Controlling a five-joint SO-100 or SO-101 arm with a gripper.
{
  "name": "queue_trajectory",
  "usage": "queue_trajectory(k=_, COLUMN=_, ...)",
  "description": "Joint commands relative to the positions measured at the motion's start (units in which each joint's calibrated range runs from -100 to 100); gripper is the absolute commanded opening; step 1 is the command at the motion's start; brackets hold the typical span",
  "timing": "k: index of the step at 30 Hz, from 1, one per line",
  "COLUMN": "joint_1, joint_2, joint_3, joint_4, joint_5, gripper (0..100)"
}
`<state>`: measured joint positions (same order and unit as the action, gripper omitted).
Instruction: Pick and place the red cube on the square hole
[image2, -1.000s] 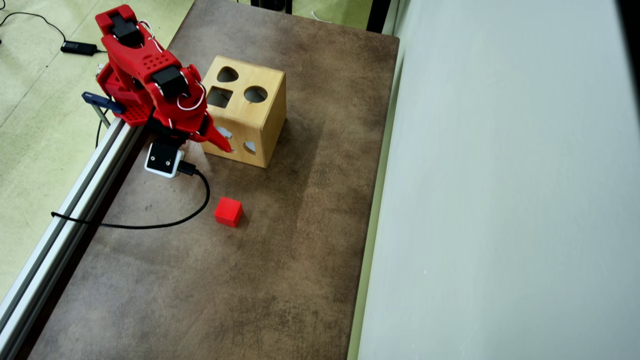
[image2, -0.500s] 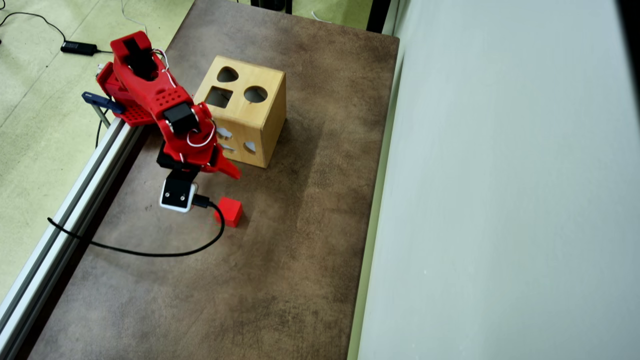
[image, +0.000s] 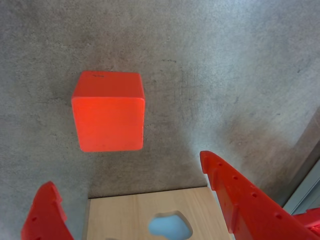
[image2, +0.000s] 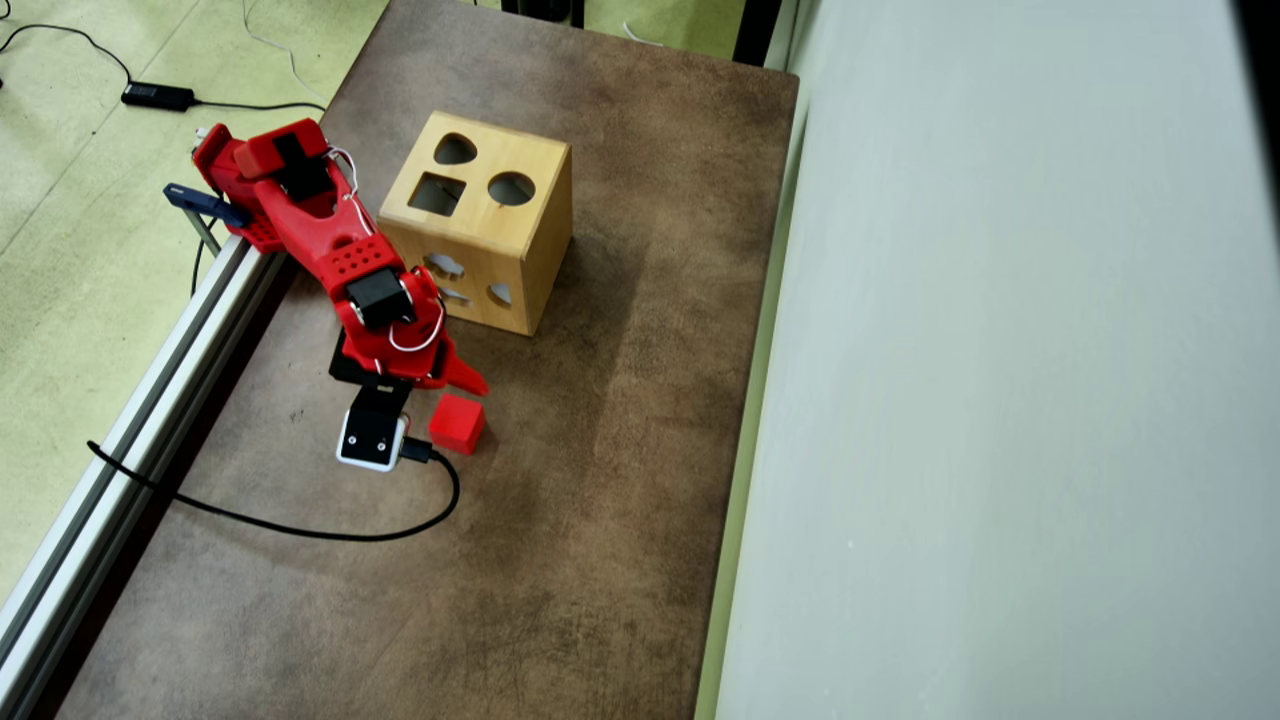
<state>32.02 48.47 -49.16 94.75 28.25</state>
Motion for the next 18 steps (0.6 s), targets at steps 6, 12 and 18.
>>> queue_trajectory(k=6, joint_1=-0.74, joint_2=5.92, joint_3=-9.33, joint_4=-1.11, joint_5=0.34, gripper=42)
queue_trajectory(k=12, joint_1=-0.81, joint_2=9.66, joint_3=-13.09, joint_4=-5.05, joint_5=0.39, gripper=42)
queue_trajectory(k=18, joint_1=-3.49, joint_2=11.02, joint_3=-13.18, joint_4=-5.05, joint_5=0.39, gripper=42)
